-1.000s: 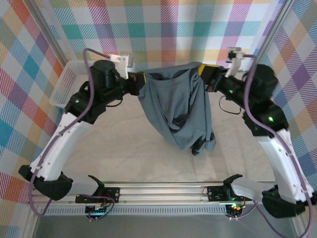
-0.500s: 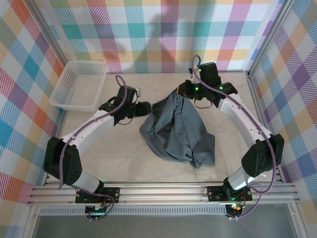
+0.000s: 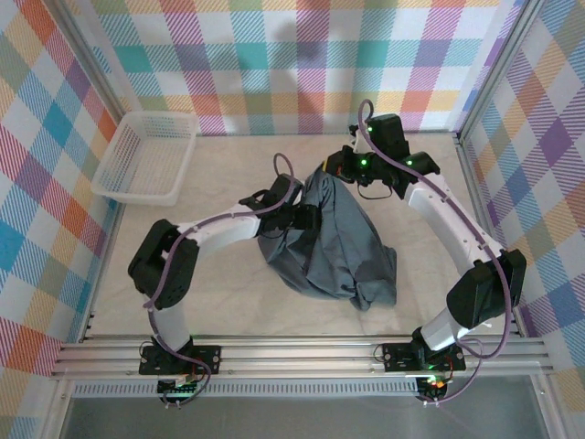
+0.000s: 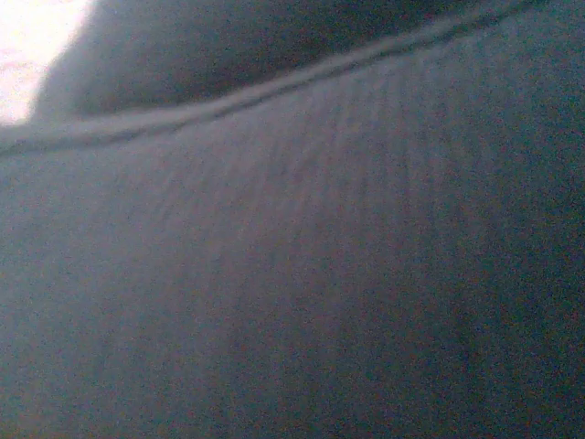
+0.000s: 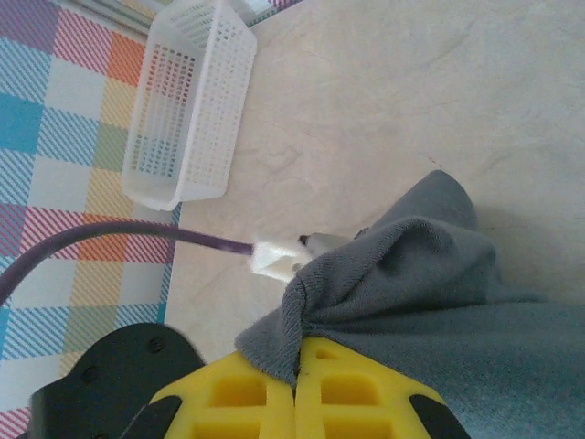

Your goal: Fold the inside-out t-shirt

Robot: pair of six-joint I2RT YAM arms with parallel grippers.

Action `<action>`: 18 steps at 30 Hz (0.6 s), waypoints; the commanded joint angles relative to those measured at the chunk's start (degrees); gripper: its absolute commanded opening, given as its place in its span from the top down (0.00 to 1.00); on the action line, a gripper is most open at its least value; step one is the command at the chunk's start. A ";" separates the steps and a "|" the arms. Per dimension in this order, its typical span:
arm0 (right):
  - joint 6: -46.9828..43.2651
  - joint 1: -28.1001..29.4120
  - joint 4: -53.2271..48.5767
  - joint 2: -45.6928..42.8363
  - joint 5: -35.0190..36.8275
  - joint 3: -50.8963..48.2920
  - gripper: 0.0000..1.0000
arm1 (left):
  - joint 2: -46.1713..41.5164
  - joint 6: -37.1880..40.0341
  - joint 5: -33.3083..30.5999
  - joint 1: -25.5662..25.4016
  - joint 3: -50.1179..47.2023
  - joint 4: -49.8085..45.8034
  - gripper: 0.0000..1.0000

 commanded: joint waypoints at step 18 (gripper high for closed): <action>-8.49 -8.75 6.95 -10.94 -0.01 -18.65 0.42 | -16.65 -14.24 29.56 7.51 2.08 -2.56 1.00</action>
